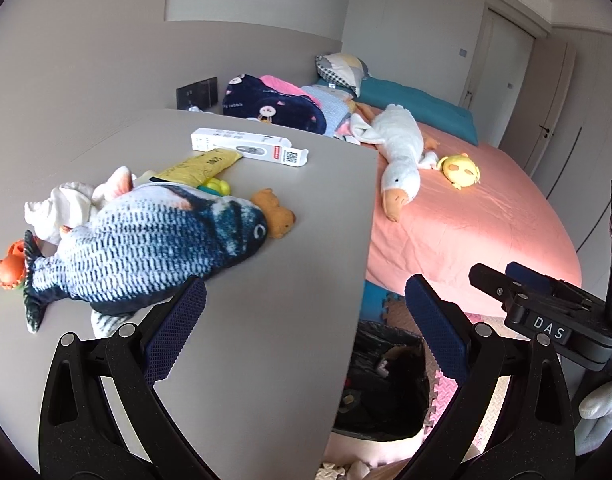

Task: Collect trash
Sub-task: 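Move both open tools back over the table, then grasp the orange crab toy with the left tool while the right grasps the blue fish plush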

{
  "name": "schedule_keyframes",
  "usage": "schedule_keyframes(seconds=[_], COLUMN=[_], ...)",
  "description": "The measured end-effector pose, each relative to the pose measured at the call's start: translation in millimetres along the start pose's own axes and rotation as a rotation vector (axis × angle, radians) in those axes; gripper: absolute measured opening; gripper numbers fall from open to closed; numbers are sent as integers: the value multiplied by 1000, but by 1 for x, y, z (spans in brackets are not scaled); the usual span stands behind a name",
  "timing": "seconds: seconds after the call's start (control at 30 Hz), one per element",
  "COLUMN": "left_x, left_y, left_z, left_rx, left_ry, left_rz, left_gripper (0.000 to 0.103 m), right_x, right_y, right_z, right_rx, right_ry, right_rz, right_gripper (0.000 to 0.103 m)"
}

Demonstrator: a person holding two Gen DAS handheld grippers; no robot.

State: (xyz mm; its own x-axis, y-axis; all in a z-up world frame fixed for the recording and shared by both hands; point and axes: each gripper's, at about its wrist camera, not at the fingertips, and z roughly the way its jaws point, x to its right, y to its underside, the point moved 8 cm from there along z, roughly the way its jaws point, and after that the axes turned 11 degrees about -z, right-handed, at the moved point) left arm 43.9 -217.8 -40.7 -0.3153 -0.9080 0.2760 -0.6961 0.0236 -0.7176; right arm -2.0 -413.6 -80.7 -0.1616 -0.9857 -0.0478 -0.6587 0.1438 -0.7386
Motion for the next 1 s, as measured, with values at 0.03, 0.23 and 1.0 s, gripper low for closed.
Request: schedule_keyframes(seconds=[0.03,0.23,1.0], left_x=[-7,-50,-217], left_y=[-1,-12,-39], left_z=[-2,-16,-55], left_rx=[5,31,108], left_ry=[-9,-53,-285], left_rz=[-9,-76,-256], left_gripper=[96,96,96], right_x=[-8,-47,-195], right_y=[-2,-10,-40], right_z=[1,5,23], right_rx=[1,9,30], right_ry=[-7,-55,-224], right_rz=[-9,-38,-231], right_gripper=[70,70,70])
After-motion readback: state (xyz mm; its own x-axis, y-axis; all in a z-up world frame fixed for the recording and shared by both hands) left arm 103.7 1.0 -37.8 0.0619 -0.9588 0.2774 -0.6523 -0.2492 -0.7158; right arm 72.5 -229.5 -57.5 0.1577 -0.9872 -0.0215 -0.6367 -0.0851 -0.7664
